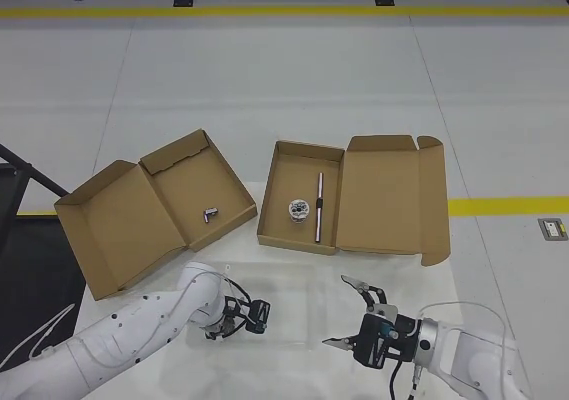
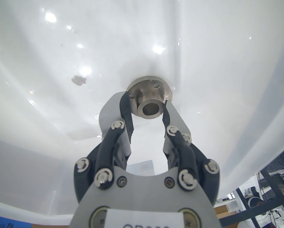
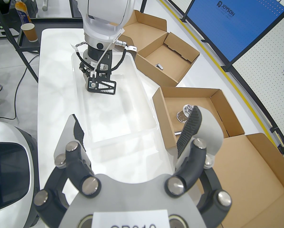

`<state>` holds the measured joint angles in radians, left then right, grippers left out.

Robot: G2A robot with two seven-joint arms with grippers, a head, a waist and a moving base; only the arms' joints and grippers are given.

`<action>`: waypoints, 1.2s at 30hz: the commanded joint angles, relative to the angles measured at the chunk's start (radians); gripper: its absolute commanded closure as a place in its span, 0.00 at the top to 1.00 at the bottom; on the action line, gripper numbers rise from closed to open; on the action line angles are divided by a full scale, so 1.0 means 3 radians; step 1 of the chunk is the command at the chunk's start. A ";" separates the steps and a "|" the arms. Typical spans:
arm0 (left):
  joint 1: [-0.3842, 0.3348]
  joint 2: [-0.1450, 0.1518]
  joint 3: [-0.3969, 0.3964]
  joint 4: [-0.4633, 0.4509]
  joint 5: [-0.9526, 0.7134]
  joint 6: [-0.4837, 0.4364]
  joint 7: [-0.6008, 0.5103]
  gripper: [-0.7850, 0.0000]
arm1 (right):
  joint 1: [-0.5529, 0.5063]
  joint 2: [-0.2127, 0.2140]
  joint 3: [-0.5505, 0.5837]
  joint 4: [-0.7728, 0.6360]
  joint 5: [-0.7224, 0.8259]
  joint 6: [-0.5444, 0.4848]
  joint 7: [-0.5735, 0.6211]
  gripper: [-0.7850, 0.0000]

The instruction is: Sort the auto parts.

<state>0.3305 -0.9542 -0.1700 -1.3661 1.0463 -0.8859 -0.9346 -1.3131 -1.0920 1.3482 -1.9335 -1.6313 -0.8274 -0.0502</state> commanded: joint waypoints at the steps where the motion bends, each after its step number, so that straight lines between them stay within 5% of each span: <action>1: 0.0002 -0.0011 0.0000 0.0012 0.0016 -0.0006 0.0007 0.33 | -0.0001 0.0000 0.0000 0.0000 0.0000 0.0000 0.0000 1.00; 4: 0.0001 -0.0024 0.0000 0.0033 0.0025 -0.0014 0.0014 0.32 | -0.0001 0.0000 0.0000 0.0000 0.0000 0.0000 0.0000 1.00; 8: 0.0006 -0.0041 0.0000 0.0051 0.0059 -0.0023 0.0023 0.00 | -0.0001 0.0000 0.0000 0.0000 0.0000 0.0000 0.0000 1.00; 18: -0.0150 0.0006 0.0000 -0.0051 -0.0162 -0.0069 0.0070 0.00 | -0.0001 0.0000 0.0000 0.0000 0.0000 0.0000 0.0000 1.00; 27: -0.0354 0.0282 -0.0288 -0.0538 -0.0643 0.0035 0.0100 0.00 | -0.0001 0.0000 0.0000 0.0000 0.0000 0.0000 0.0000 1.00; 36: -0.0108 0.0620 -0.0984 -0.0886 -0.0491 0.0744 0.0469 0.00 | -0.0001 0.0000 0.0000 0.0000 0.0000 0.0000 0.0000 1.00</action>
<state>0.2835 -0.7797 -0.4408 -1.6099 0.8730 -0.7069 -0.7957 -1.3131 -1.0920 1.3482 -1.9335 -1.6313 -0.8274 -0.0502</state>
